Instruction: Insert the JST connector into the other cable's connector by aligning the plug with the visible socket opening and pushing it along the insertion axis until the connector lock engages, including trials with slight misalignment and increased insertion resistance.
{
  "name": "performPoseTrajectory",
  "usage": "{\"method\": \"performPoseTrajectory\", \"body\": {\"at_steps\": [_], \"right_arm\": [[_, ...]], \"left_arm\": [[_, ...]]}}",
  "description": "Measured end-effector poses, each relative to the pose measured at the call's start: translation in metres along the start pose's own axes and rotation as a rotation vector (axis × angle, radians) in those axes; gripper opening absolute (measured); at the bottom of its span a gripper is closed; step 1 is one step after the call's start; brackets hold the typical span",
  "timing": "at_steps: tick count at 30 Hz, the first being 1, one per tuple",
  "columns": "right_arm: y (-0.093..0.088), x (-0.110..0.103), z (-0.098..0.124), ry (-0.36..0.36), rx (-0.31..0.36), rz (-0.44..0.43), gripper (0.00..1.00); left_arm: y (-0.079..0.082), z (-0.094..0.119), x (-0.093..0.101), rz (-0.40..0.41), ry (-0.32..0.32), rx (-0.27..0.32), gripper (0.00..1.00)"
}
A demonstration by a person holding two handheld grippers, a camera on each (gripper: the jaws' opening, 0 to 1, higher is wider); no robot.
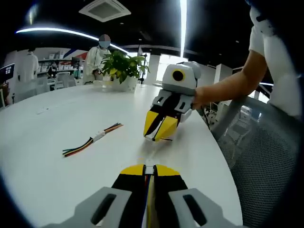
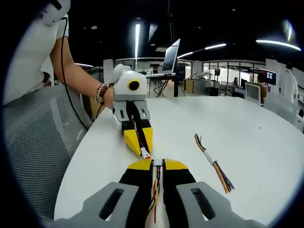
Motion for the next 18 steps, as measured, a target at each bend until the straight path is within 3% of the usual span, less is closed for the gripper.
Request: {"method": "performPoseTrajectory", "body": {"at_steps": [7,18], "right_arm": [[0.007,-0.004,0.001,0.022,-0.009,0.032,0.04],[0.005,-0.014,-0.004,0.085,-0.067,0.042,0.04]], "left_arm": [[0.020,0.002,0.008,-0.070,-0.017,0.033,0.00],[0.021,0.002,0.014,-0.137,-0.034,0.005,0.00]]}}
Point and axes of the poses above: the point that each gripper's makers call its tool centre point, and the gripper's own axes: z roughly backward along the fingers, x roughly to its right, y roughly out of its top, the point moved 8 cm from there along z, roughly backward along the fingers, and after that the axes turned 6 degrees about y, right-handed, at the moved point
